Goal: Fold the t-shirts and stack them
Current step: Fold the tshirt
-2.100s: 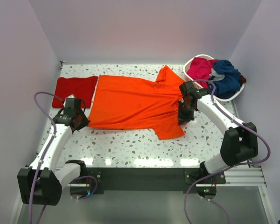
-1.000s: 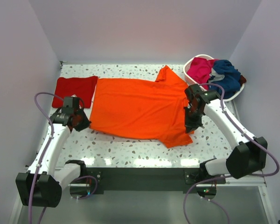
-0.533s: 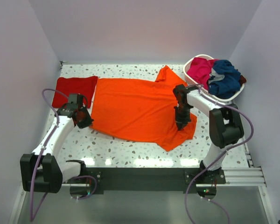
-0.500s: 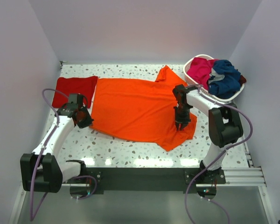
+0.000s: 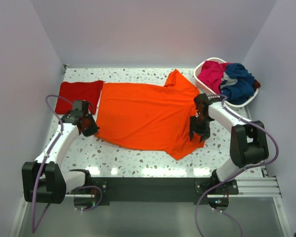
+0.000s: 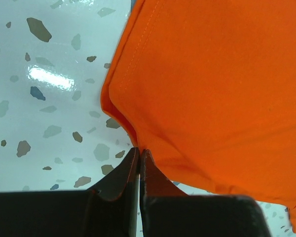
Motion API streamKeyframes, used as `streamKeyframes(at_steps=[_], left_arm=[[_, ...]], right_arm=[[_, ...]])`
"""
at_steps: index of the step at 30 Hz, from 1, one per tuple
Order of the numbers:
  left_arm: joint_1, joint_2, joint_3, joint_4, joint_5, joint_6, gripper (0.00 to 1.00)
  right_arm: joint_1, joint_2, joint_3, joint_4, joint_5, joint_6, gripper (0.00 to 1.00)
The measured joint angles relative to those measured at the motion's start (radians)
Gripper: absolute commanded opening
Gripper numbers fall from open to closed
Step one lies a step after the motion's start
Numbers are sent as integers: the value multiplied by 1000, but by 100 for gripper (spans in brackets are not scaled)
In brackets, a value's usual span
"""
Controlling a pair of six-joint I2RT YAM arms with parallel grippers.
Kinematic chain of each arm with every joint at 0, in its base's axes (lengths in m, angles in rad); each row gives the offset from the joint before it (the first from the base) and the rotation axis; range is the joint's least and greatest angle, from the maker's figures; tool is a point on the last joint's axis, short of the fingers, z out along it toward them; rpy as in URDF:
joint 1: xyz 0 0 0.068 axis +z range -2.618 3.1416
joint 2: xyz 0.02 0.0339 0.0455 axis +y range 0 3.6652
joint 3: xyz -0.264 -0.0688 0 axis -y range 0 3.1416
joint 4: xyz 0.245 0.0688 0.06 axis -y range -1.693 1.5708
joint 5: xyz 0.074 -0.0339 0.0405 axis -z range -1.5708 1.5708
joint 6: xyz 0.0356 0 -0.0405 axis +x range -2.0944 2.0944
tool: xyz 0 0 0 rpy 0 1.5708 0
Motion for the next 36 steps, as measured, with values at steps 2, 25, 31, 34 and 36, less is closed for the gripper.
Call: streamKeyframes(at_steps=[2,25,31,34,36], left_arm=[[0,0,-4,0,2,0,0],[0,-7,-5,0,6,0,0],[0,-20,-7,-1,6,0,0],[0,-30,-12,0,7,0,0],[0,-40,-21,-1,6,0,0]], right_arm=[[-38,-7,-24,17,-18,-8,55],[-113,32,-121,118,-79,-60,53],[-113,31,-123,106,-74,-64,44],[-113,21,-122,92,-71,-67,30],[-113,8,-122,80,-69,-67,29]])
